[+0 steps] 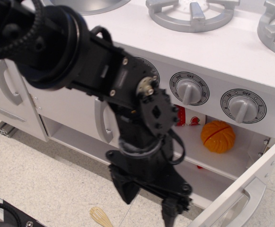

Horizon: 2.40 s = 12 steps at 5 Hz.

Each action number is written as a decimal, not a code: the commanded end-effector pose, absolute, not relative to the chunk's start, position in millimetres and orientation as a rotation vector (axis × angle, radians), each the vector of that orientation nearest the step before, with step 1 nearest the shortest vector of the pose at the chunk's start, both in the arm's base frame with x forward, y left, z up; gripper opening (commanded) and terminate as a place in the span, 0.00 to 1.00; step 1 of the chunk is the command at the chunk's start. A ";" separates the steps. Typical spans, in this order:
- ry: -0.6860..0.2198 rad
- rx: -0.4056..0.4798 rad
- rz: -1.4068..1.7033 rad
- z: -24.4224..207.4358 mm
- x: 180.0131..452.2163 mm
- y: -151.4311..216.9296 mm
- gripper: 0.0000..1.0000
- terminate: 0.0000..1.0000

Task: Close oven

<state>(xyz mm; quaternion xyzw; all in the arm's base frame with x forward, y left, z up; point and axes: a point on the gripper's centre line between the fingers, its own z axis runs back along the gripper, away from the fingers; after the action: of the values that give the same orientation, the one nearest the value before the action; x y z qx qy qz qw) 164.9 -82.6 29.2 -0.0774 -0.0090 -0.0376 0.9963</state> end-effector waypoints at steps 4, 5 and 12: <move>-0.052 -0.074 -0.192 4.5 154.3 -114.6 1.00 0.00; -0.049 -0.101 -0.153 16.4 162.6 -98.7 1.00 0.00; 0.024 -0.025 -0.128 -9.9 146.7 -119.5 1.00 0.00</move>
<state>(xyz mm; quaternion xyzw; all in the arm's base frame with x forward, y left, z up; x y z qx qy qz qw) 144.0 -116.5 -17.8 -0.0015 0.0273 -0.0581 0.9979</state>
